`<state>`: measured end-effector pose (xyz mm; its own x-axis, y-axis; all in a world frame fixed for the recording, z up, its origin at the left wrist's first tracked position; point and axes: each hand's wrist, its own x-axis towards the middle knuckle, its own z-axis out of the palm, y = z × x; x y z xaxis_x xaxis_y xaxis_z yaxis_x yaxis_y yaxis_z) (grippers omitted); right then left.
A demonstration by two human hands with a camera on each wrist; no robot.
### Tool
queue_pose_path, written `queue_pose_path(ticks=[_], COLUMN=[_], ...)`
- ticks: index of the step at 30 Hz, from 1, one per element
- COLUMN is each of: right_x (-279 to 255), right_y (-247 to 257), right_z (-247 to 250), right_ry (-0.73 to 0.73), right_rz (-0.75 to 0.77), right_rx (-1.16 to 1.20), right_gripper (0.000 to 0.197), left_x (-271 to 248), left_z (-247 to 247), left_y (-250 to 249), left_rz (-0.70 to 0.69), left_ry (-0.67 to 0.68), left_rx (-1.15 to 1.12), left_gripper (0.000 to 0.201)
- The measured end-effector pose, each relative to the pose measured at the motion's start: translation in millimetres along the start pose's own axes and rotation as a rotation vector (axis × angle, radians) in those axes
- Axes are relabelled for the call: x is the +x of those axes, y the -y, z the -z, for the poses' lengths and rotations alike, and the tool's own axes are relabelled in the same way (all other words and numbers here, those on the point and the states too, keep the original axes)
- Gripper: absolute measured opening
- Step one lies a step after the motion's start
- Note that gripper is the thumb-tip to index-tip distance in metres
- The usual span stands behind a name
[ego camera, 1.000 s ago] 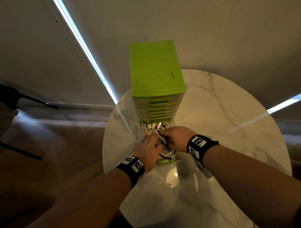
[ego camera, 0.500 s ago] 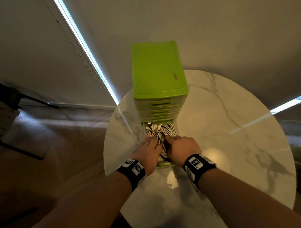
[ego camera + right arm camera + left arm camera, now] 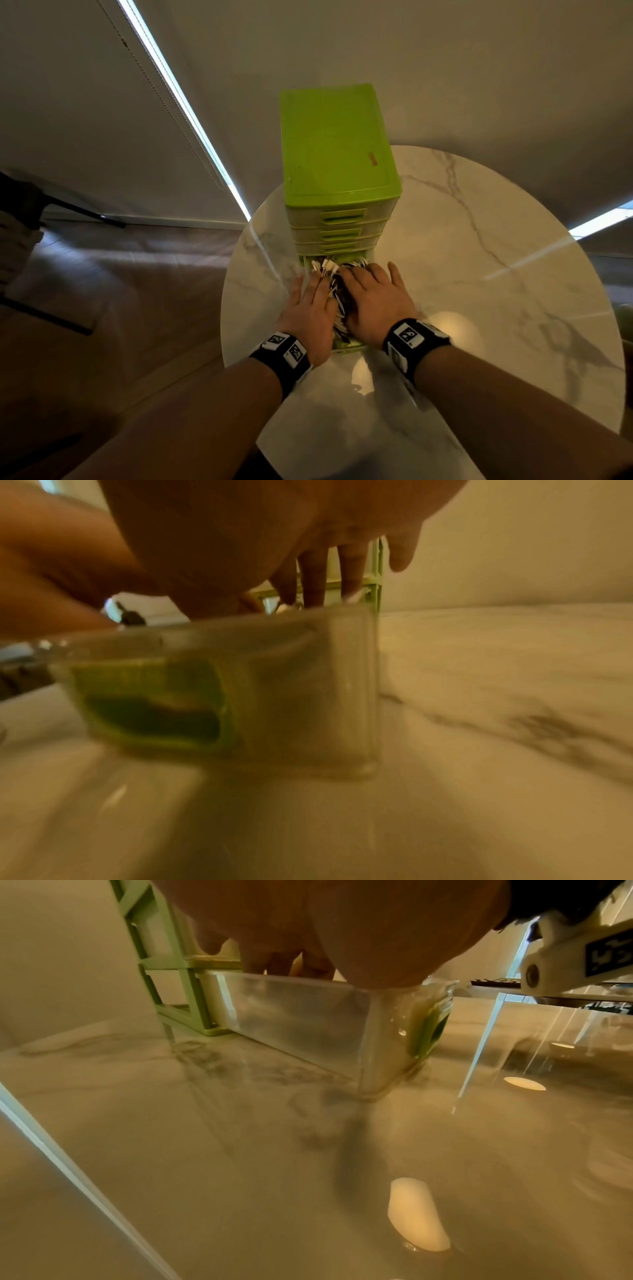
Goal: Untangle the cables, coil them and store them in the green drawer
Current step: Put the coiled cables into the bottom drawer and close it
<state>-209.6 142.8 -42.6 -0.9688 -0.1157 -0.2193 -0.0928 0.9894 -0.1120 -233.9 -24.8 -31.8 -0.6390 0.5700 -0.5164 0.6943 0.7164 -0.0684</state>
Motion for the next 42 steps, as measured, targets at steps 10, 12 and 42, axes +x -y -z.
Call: queue_pose_path(ticks=[10,12,42], right_x=[-5,-4,-3], right_y=[-14,-9,-12], right_z=[-19,-25,-24], right_ry=[0.069,0.094,0.099], right_rz=[0.049,0.027,0.229], right_rx=[-0.033,-0.038,-0.016], right_gripper=[0.062,0.063,0.092], left_x=[12,9,31], left_z=[-8,-11,-2], left_y=[2,2,7], left_rz=[0.037,0.028,0.012], left_ry=[-0.024,-0.047,-0.042], left_rx=[0.136,0.104,-0.007], left_gripper=[0.097,0.090,0.113])
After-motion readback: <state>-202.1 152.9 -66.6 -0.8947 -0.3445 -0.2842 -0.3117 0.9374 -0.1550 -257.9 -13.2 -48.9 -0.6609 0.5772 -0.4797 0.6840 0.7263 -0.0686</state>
